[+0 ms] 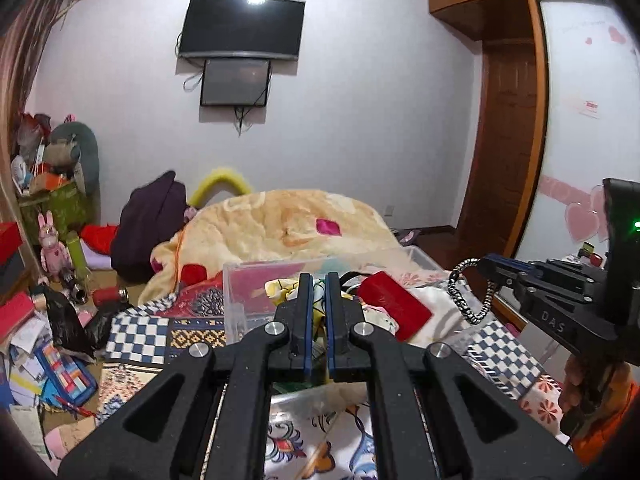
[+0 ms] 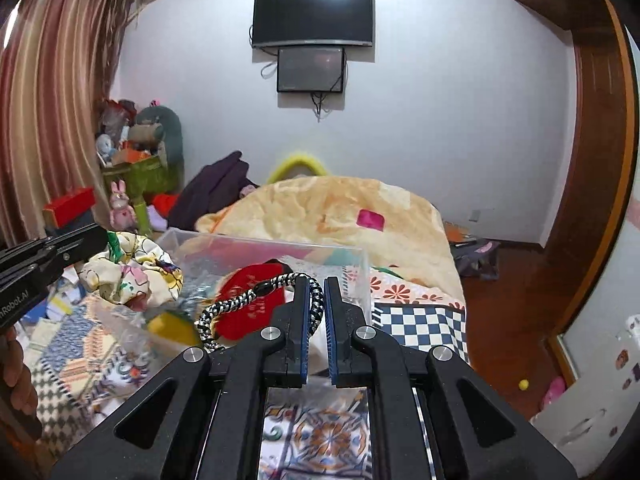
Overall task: Organize soft objects
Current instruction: 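Carry the scrunchie and beaded string into the clear box and release both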
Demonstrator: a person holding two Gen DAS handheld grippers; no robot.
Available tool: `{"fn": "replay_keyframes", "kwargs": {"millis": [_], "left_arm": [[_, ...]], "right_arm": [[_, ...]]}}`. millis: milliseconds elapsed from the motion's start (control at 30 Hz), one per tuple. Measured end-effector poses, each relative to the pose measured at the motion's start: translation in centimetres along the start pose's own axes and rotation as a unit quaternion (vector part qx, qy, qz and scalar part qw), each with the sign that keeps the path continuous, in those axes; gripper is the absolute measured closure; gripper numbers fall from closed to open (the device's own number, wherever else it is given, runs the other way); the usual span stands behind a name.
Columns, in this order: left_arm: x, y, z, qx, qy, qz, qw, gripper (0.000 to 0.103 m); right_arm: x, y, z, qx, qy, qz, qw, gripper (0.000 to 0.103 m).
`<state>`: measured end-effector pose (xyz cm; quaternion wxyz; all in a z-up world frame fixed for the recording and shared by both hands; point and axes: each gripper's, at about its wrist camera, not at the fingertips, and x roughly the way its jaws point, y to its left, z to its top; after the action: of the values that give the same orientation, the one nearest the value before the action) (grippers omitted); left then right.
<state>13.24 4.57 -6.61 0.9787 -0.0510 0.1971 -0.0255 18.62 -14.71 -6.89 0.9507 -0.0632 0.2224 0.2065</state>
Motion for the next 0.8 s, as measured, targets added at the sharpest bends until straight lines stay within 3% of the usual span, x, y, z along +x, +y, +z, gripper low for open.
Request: {"fn": "replay_keyframes", "kwargs": {"millis": [167,467,533,600,667,800], "left_arm": [[2.8,1.2,-0.7,-0.036,0.030,-0.013,0.9988,0.099],[4.8,0.6,-2.2,-0.021,0.077,-0.012,0.9967,0.098],[4.9,0.5,-2.5,-0.021,0.088,-0.013,0.9958,0.096],[5.0,0.7,-2.7,-0.026,0.092,-0.020,0.9952,0.089],[4.6,0.9,-2.8,-0.031,0.092,-0.025,0.9950,0.081],[3.2,1.3,-2.4,-0.045,0.085,-0.037,0.9947,0.072]], "right_arm": [[1.8,-0.1,-0.5,0.002,0.022,-0.002,1.000,0.096],[3.4,0.1,-1.4,0.007,0.062,0.010,0.998,0.096],[3.2,0.1,-1.4,0.003,0.065,0.015,0.998,0.090],[2.8,0.1,-1.5,0.001,0.061,0.013,0.998,0.066],[1.9,0.0,-1.4,0.002,0.046,0.015,0.999,0.056],[0.7,-0.3,-1.1,0.008,0.035,0.029,0.999,0.056]]}}
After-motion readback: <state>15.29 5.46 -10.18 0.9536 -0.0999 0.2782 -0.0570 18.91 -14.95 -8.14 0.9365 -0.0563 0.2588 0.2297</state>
